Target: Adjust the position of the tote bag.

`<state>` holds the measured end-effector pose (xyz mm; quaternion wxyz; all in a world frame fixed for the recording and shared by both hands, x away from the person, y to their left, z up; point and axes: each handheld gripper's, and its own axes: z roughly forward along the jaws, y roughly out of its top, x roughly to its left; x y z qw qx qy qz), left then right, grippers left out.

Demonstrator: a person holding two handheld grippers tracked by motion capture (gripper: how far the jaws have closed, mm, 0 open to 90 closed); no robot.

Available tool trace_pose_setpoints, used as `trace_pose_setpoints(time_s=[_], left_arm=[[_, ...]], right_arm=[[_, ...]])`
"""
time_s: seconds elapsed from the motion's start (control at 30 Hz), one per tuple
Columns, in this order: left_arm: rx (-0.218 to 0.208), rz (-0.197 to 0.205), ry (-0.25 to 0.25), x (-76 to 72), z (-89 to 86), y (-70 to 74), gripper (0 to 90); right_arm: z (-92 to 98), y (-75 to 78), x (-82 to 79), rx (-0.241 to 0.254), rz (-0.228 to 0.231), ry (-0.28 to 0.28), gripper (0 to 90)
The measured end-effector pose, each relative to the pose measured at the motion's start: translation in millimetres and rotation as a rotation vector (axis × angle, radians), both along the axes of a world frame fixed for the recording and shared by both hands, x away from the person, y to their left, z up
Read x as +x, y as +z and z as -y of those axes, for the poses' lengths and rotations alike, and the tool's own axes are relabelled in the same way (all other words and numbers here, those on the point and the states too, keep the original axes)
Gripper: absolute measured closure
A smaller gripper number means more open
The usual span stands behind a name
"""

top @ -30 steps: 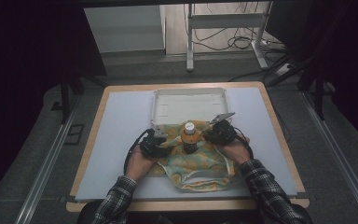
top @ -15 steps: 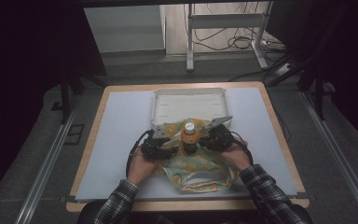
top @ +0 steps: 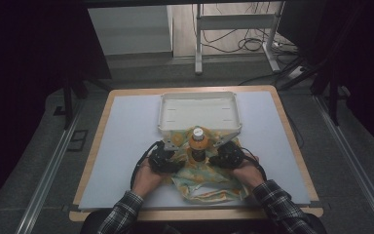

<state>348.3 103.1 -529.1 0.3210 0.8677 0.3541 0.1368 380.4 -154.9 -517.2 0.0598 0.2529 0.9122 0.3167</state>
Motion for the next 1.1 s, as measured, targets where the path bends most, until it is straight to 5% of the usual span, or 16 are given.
trace_pose_setpoints(time_s=[0.6,1.1], left_arm=[[-0.035,-0.052,-0.036,-21.2,-4.3,-2.5,41.1],[-0.208,0.049,-0.016,-30.6,-22.5,18.1,34.6]], right_arm=[[16.8,0.6,-28.2,-0.004,-0.033,0.06,89.0],[23.0,18.4,-28.5,0.083,0.049,0.031,73.7]])
